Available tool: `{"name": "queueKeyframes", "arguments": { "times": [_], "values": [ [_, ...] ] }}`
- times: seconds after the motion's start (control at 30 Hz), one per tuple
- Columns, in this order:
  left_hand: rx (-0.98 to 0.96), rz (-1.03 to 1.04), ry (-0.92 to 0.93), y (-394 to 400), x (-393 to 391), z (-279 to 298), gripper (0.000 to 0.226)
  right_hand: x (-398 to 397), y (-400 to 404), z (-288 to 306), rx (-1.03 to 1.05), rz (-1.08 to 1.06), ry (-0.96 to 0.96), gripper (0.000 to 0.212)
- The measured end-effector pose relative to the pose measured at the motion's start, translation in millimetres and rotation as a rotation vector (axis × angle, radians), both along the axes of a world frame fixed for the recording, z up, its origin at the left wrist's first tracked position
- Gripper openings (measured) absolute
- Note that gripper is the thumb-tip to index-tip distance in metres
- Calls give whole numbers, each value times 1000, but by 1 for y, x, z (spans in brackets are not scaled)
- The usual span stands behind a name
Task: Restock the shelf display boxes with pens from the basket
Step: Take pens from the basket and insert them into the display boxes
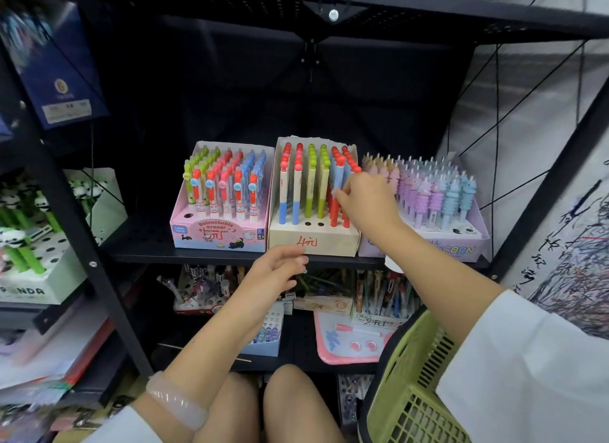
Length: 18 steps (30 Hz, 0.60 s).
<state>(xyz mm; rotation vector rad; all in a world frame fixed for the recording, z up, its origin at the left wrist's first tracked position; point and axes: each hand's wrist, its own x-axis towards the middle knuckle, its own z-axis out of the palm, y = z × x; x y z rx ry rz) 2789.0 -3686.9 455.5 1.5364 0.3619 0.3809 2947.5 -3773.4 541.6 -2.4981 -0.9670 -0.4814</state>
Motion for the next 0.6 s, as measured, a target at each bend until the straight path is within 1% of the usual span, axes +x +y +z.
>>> {"name": "queueKeyframes", "arguments": {
  "times": [0.07, 0.2, 0.37, 0.47, 0.6],
  "values": [
    [3, -16, -6, -5, 1, 1, 19, 1, -5, -4, -54, 11, 69, 40],
    [4, -48, 3, -22, 7, -1, 18, -3, -31, -12, -7, 112, 176, 18],
    [33, -156, 45, -71, 27, -13, 19, -9, -102, -33, -32, 241, 343, 14],
    [108, -266, 92, -113, 41, -32, 20, -8, -160, -67, -189, 253, 434, 17],
    [207, -437, 203, -168, 60, -74, 19, 0, -242, -141, -536, 159, 572, 27]
  ]
}}
